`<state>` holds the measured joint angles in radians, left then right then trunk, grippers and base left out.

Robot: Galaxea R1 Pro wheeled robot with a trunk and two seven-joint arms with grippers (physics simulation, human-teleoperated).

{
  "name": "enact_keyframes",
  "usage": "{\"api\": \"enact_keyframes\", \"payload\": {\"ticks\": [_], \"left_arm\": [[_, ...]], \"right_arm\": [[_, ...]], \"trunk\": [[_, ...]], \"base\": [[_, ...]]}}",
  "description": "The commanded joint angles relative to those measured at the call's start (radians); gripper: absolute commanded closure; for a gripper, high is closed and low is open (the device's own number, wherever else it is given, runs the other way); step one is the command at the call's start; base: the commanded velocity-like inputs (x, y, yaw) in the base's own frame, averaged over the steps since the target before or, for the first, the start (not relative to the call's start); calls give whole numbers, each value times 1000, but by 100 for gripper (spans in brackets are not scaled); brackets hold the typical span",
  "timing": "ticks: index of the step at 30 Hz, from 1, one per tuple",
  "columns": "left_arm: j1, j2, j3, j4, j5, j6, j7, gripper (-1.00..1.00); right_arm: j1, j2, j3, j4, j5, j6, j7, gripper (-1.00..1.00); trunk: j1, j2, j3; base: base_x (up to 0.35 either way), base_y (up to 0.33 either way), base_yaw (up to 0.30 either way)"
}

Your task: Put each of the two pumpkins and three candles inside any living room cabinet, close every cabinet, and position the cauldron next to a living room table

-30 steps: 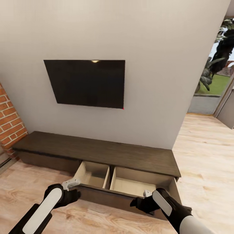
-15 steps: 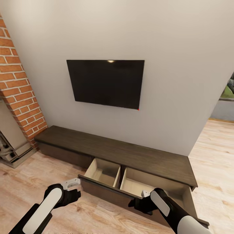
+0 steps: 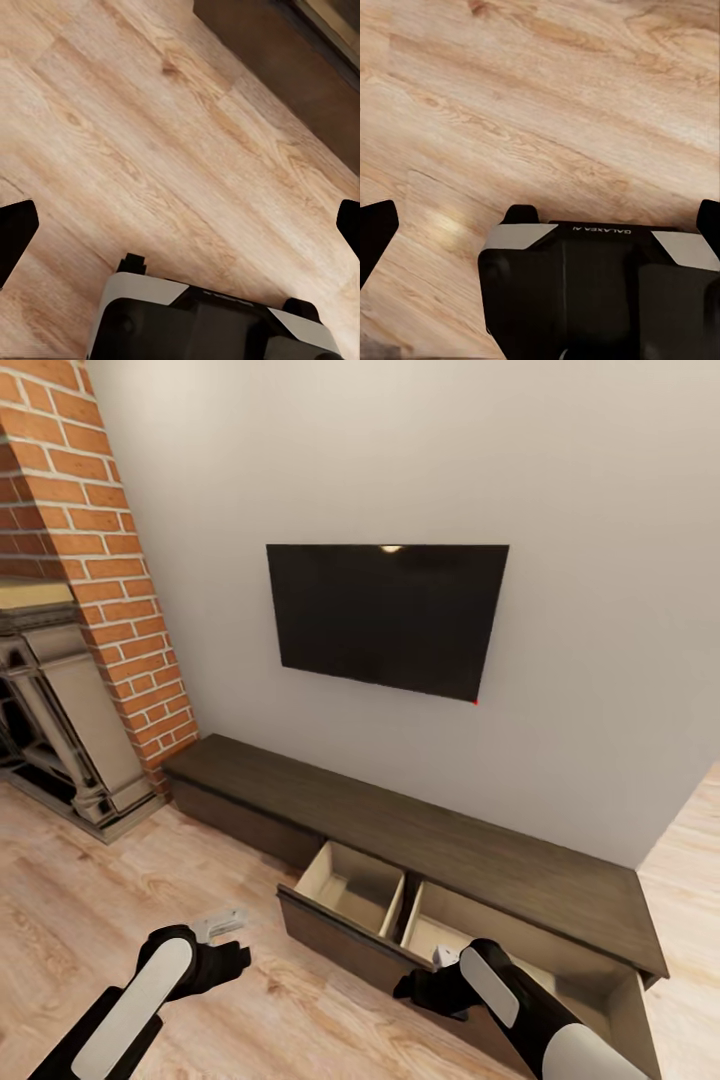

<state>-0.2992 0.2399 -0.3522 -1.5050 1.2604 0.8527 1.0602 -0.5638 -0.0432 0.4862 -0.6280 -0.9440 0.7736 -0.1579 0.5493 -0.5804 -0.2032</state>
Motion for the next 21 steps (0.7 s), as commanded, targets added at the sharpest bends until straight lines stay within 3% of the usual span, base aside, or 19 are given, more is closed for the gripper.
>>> {"api": "enact_keyframes", "payload": {"ticks": [1,15,21], "left_arm": [[-2,-1,-2,0,8,2,10,-100],[-2,-5,-2,-1,9,2,11,-100],[-2,-9,-2,-3,9,2,10,-100]], "right_arm": [[-1,0,6,-2,-10,2,-9,-100],[-1,11,6,-2,-8,3,-11,-100],[-1,15,6,-2,27,3,-9,-100]], "trunk": [[0,-2,-2],[0,-2,-2],[0,-2,-2]], "base": [[0,0,291],[0,0,291],[0,0,291]]}}
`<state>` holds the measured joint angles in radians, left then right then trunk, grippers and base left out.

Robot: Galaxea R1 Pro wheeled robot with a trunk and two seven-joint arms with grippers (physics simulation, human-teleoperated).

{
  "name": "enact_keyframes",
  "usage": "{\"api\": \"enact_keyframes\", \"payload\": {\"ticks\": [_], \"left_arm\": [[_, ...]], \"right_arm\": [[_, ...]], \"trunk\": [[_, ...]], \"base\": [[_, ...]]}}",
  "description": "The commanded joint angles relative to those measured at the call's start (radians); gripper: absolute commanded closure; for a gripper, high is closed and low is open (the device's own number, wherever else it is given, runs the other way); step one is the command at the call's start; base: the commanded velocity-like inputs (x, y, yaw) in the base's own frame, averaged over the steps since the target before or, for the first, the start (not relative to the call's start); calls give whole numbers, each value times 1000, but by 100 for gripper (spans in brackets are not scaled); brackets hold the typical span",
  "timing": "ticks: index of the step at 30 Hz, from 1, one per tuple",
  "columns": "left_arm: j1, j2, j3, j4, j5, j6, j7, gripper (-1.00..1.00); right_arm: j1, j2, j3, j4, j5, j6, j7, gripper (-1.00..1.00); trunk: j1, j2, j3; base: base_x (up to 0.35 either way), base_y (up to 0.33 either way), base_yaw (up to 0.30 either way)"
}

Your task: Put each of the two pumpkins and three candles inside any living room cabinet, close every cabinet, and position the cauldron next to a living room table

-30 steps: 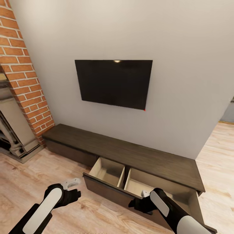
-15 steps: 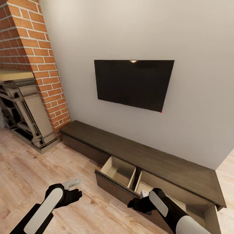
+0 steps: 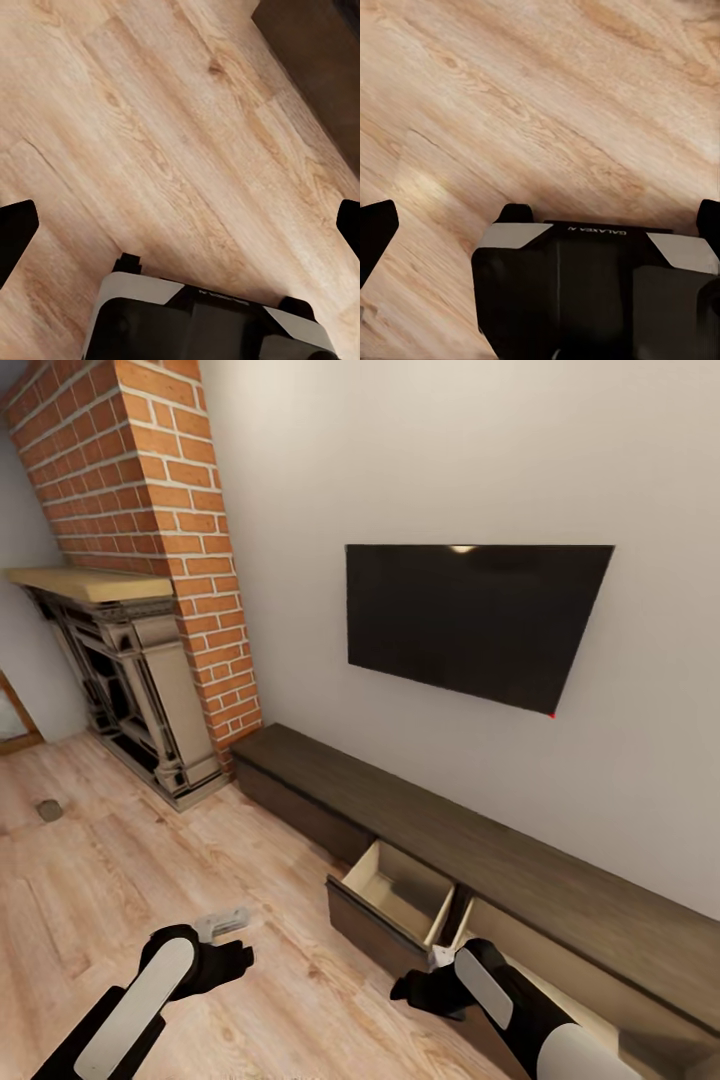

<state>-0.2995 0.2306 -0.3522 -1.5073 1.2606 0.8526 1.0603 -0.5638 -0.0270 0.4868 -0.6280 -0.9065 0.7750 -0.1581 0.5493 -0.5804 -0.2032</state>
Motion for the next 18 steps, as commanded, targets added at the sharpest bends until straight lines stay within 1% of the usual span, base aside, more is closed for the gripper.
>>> {"api": "enact_keyframes", "payload": {"ticks": [1,4,12,18], "left_arm": [[-2,0,-2,-1,8,2,10,-100],[-2,-2,-2,-1,8,2,10,-100],[-1,-4,-2,0,9,2,7,-100],[-1,-4,-2,0,9,2,6,-100]], "right_arm": [[-1,1,6,-2,-7,1,-9,-100],[-1,8,6,-2,-3,1,-9,-100],[-1,11,6,-2,1,1,-9,-100],[-1,17,7,-2,26,1,-8,-100]], "trunk": [[0,-2,-2],[0,-2,-2],[0,-2,-2],[0,-2,-2]], "base": [[0,0,291],[0,0,291],[0,0,291],[0,0,291]]}}
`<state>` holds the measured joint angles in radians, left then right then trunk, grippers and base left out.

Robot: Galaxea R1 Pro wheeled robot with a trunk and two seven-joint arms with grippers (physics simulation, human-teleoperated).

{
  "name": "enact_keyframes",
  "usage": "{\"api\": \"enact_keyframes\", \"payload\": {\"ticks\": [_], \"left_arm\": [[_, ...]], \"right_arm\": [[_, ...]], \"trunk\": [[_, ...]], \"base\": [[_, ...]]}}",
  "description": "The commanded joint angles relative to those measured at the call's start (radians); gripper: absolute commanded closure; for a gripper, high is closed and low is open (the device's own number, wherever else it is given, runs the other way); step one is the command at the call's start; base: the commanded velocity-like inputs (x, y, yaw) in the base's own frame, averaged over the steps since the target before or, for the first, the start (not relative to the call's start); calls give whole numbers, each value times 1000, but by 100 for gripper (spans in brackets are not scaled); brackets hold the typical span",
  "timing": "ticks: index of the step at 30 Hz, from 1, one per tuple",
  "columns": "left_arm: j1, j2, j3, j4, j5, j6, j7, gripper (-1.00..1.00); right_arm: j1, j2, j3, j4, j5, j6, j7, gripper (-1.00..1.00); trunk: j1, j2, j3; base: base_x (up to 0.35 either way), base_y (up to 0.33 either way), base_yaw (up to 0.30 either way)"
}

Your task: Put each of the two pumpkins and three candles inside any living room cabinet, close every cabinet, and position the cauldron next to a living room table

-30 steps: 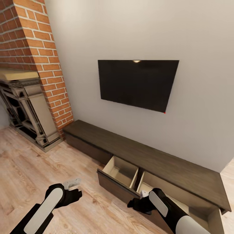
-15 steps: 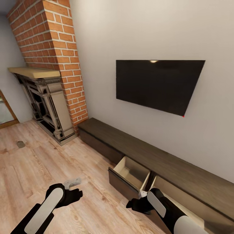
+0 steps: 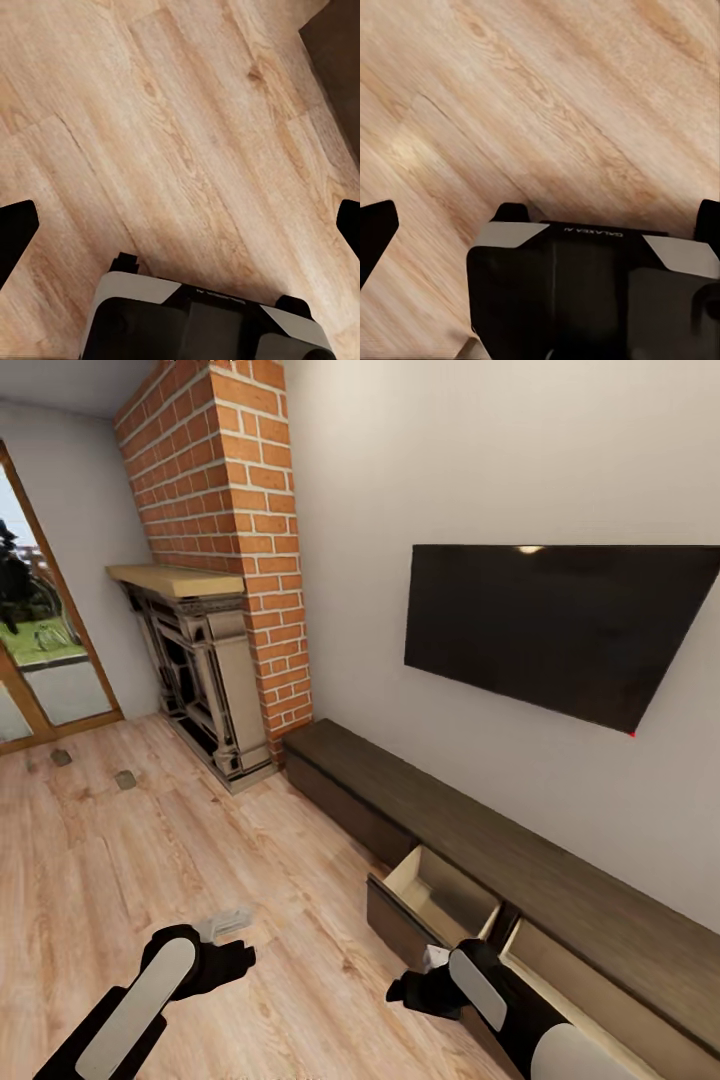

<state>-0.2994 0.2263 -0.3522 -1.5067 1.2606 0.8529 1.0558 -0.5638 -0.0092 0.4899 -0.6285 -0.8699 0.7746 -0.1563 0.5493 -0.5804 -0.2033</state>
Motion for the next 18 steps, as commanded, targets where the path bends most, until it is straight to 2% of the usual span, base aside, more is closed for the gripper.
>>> {"api": "enact_keyframes", "payload": {"ticks": [1,10,18], "left_arm": [[-2,1,-2,-1,9,2,10,-100],[-2,1,-2,-1,9,0,9,-100],[-2,2,-2,-1,10,0,9,-100]], "right_arm": [[-1,1,4,-2,-7,2,-10,-100],[-1,23,4,-2,42,2,-11,-100],[-1,29,4,-2,48,2,-11,-100]], "trunk": [[0,-2,-2],[0,-2,-2],[0,-2,-2]], "base": [[0,0,291],[66,0,291],[244,41,291]]}}
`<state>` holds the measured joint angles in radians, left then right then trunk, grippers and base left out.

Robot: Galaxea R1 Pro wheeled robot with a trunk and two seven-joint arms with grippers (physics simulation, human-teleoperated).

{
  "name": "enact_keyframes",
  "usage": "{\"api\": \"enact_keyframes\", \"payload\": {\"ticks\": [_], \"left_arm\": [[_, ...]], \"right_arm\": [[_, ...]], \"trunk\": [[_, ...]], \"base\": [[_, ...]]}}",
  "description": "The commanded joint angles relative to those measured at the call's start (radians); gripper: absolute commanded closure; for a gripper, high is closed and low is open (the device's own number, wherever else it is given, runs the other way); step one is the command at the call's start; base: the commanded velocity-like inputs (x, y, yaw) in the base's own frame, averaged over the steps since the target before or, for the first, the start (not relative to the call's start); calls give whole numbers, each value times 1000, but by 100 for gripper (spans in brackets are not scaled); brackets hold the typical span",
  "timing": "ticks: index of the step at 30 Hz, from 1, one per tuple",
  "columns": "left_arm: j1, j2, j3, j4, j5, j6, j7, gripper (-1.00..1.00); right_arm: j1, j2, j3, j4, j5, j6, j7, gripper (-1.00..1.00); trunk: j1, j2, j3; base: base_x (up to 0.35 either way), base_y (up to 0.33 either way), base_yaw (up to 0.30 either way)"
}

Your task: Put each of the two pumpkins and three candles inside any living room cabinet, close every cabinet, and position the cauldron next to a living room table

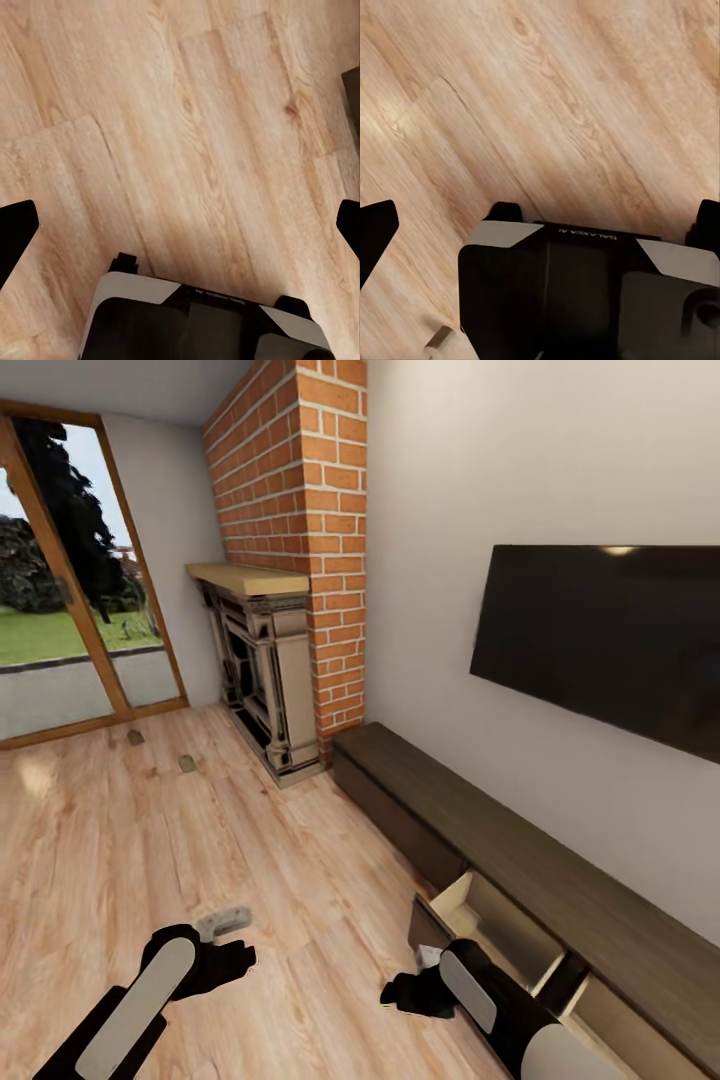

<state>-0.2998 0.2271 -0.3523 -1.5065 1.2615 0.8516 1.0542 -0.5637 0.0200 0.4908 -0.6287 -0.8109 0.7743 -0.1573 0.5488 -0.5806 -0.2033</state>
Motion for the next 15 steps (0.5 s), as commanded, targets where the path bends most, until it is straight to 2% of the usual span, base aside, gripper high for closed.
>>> {"api": "enact_keyframes", "payload": {"ticks": [1,12,15], "left_arm": [[-2,1,-2,-1,9,1,10,-100],[-2,1,1,0,9,1,10,-100],[-1,1,20,2,9,2,9,-100]], "right_arm": [[-1,0,3,-2,-10,2,-10,-100],[-1,1,5,-2,-10,2,-10,-100],[-1,1,5,-2,-10,1,-10,-100]], "trunk": [[1,-1,-2],[1,-1,-2],[1,-1,-2]], "base": [[308,103,291],[317,125,291],[319,137,291]]}}
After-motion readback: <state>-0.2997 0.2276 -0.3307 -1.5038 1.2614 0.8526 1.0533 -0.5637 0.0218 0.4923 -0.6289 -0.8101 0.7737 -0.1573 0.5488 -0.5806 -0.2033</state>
